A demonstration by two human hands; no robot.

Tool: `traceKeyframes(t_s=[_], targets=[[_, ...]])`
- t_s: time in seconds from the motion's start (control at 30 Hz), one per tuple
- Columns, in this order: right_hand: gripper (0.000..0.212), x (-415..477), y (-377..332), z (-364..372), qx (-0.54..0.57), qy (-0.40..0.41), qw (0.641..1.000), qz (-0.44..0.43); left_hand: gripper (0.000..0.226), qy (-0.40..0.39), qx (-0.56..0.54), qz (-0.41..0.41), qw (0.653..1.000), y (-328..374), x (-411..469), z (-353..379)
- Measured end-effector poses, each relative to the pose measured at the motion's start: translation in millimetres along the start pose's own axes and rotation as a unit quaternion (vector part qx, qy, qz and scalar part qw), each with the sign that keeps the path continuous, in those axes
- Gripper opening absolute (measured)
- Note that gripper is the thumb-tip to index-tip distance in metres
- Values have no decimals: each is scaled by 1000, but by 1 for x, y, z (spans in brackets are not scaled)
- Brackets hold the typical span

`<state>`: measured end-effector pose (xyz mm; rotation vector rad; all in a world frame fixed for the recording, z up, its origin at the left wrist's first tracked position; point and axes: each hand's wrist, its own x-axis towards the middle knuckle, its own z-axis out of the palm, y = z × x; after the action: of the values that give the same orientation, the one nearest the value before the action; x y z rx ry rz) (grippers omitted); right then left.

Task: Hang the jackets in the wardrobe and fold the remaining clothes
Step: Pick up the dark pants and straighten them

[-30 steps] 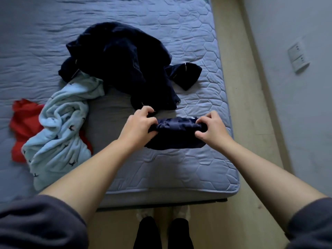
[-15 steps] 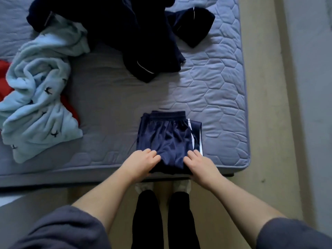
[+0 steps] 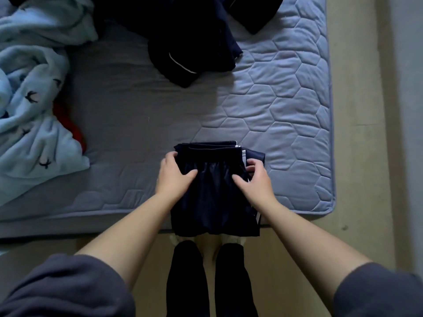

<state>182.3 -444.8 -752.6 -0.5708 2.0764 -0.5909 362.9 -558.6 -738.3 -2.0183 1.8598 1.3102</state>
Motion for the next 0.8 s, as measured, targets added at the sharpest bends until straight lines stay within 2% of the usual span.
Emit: traceKeyframes(t_s=[0.1, 0.17, 0.23, 0.3, 0.37, 0.4, 0.47, 0.53, 0.57, 0.6, 0.67, 0.73, 0.8], targets=[[62, 21, -9, 12, 50, -24, 997, 54, 83, 5, -32, -34, 999, 6, 13, 10], [58, 30, -8, 14, 92, -42, 991, 84, 87, 27, -35, -42, 998, 6, 18, 16], [35, 33, -3, 12, 111, -66, 987, 91, 78, 30, -66, -55, 996, 5, 21, 19], [12, 30, 5, 7, 127, -97, 984, 77, 52, 4, -97, -65, 993, 1, 22, 21], [15, 23, 14, 5, 132, -97, 984, 72, 36, -16, -64, -43, 997, -5, 20, 22], [18, 21, 17, 4, 106, -73, 989, 69, 38, -12, -30, -29, 999, -8, 20, 23], [24, 18, 24, 5, 19, 17, 998, 58, 59, 35, 31, -27, 999, -12, 21, 25], [45, 18, 29, 6, -42, 112, 991, 61, 84, 66, -10, -39, 997, -12, 21, 25], [60, 17, 30, 6, -33, 130, 988, 77, 93, 52, -56, -51, 996, -12, 22, 24], [71, 18, 30, 7, 8, 120, 988, 100, 97, 22, -100, -66, 993, -12, 23, 24], [77, 20, 30, 11, 125, 64, 980, 142, 92, -53, -157, -97, 981, -13, 27, 24], [71, 21, 30, 11, 203, 14, 962, 180, 78, -101, -176, -108, 973, -14, 30, 20], [57, 19, 29, 4, 247, -33, 947, 201, 54, -133, -186, -109, 967, -12, 28, 16]])
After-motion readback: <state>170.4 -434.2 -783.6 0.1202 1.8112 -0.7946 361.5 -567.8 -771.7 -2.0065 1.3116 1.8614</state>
